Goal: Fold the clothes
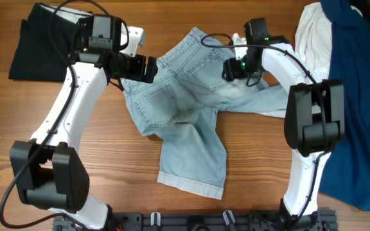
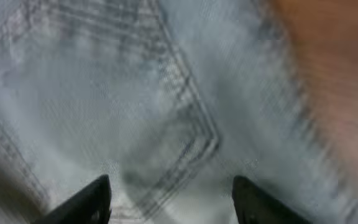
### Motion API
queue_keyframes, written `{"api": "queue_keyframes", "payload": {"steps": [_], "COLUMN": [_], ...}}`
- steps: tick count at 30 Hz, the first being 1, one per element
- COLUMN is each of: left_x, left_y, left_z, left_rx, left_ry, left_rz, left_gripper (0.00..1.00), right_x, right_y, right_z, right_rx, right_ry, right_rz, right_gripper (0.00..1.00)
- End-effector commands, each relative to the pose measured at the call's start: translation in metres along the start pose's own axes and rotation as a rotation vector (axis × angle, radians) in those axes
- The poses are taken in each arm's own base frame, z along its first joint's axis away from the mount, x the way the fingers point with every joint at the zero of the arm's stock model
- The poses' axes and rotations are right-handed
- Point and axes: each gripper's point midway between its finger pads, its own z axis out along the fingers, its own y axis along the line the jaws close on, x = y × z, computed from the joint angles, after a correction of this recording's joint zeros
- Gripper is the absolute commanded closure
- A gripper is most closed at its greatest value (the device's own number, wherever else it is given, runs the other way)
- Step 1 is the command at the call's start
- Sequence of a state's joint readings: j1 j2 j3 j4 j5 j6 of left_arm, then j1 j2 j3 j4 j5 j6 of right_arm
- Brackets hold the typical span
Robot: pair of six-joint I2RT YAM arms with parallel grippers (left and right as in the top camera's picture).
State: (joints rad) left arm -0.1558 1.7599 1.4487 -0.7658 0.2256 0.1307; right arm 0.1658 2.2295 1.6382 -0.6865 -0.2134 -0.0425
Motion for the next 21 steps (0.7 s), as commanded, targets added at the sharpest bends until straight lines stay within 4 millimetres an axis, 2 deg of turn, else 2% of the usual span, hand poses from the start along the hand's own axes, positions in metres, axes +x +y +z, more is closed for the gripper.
{"api": "queue_keyframes", "payload": {"steps": [1,4,6,7,9,10,12,13,14,15,16,17,20,21], "left_x": [-0.003,-0.003,-0.003,-0.003,-0.002,-0.002,0.0,0.001,0.002,0.006,0.011,0.017,0.039,0.045], "left_y": [0.003,0.003,0.003,0.003,0.003,0.003,0.003,0.004,0.005,0.009,0.015,0.024,0.063,0.073], "left_z": [-0.002,-0.002,-0.002,-0.002,-0.002,-0.002,-0.002,-0.002,-0.002,-0.002,-0.003,-0.004,0.004,0.012], "left_rx": [-0.013,-0.012,-0.012,-0.013,-0.013,-0.012,-0.012,-0.015,-0.021,-0.03,-0.035,-0.045,-0.077,-0.082], "left_ry": [-0.007,-0.007,-0.007,-0.006,-0.004,-0.001,0.004,0.009,0.015,0.027,0.048,0.067,0.14,0.161], "left_rz": [0.014,0.01,0.01,0.001,-0.01,-0.01,-0.011,-0.013,-0.015,-0.031,-0.05,-0.097,-0.215,-0.236], "left_gripper": [0.0,0.0,0.0,0.0,0.0,0.0,0.0,0.0,0.0,0.0,0.0,0.0,0.0,0.0], "right_x": [0.004,-0.023,-0.041,-0.052,-0.081,-0.106,-0.136,-0.147,-0.153,-0.159,-0.162,-0.161,-0.141,-0.137], "right_y": [-0.033,-0.043,-0.038,-0.033,-0.017,-0.004,0.015,0.023,0.03,0.039,0.044,0.048,0.054,0.055], "right_z": [0.056,0.083,0.101,0.106,0.1,0.088,0.066,0.054,0.043,0.028,0.009,-0.018,-0.101,-0.119], "right_rx": [0.122,0.141,0.101,0.097,0.068,0.057,0.024,0.01,-0.015,-0.052,-0.072,-0.078,-0.081,-0.079], "right_ry": [-0.016,-0.146,-0.238,-0.29,-0.384,-0.458,-0.506,-0.504,-0.486,-0.459,-0.434,-0.398,-0.329,-0.329], "right_rz": [0.043,0.024,0.001,-0.018,-0.058,-0.085,-0.142,-0.147,-0.15,-0.153,-0.15,-0.139,-0.106,-0.101], "right_gripper": [0.41,0.44,0.45,0.44,0.44,0.44,0.44,0.4,0.34,0.2,0.07,0.01,0.0,0.0]}}
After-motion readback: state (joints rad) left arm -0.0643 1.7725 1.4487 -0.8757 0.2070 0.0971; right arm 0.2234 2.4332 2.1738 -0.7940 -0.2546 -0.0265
